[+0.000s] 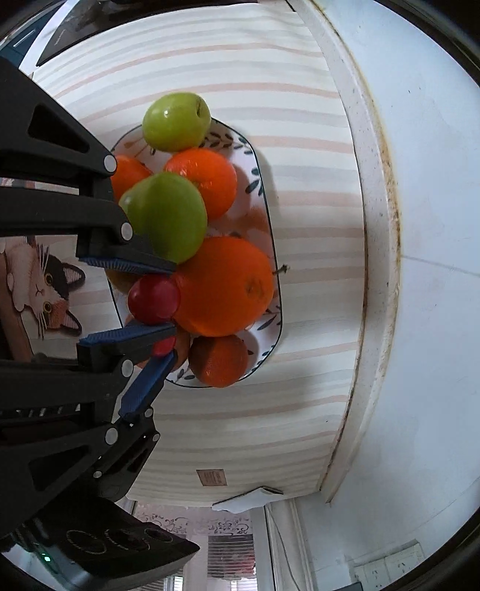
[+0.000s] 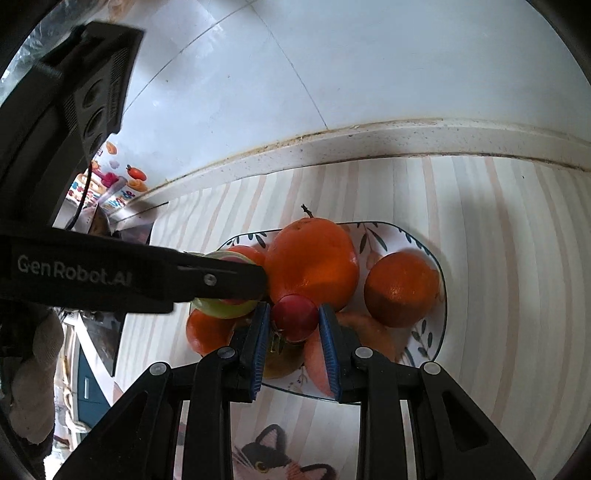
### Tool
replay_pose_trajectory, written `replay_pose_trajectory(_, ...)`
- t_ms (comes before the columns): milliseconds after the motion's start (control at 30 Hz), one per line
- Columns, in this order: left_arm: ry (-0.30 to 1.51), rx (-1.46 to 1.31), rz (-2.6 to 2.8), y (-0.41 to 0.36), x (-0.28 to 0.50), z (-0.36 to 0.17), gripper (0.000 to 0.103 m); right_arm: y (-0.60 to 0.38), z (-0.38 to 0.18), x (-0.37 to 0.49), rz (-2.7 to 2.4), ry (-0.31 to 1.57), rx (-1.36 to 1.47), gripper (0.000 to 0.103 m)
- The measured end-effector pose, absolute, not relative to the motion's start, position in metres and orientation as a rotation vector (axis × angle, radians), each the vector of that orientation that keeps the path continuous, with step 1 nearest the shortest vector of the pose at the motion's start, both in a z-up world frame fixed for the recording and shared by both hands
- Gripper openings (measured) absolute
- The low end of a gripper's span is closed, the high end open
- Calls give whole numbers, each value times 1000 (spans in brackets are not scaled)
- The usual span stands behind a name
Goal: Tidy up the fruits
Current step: 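Carry both cherry tomatoes onto the plate and open both tools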
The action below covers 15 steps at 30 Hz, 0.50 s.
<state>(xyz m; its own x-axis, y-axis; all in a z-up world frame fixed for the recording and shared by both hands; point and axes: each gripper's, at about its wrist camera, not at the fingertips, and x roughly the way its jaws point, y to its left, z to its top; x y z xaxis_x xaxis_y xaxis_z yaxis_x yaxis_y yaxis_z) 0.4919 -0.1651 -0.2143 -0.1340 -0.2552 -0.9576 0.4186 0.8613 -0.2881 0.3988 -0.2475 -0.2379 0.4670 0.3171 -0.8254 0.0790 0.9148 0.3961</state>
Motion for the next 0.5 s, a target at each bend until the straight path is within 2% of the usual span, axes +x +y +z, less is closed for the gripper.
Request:
replay_pose_trajectory(200,1600,183,-557,-172,490,-218,26,-245,-244,404,148,1102,382,31)
replay_pose_trajectory(267,1600,184,-539,-172,491,-218,27,-244,-243,404,150,1100,378,34)
replay_pose_trajectory(400,1598,167,-526,-171,493,-217,29,-245,-244,405,143,1105,388,56)
replay_pose_trajectory(467,1583,156,-520,-169,493,-213,33,-247,-242,405,130,1104,389,61)
replay_pose_trajectory(500,1571,153,-516,-168,493,-210,39,-250,-240,403,132,1098,398,63)
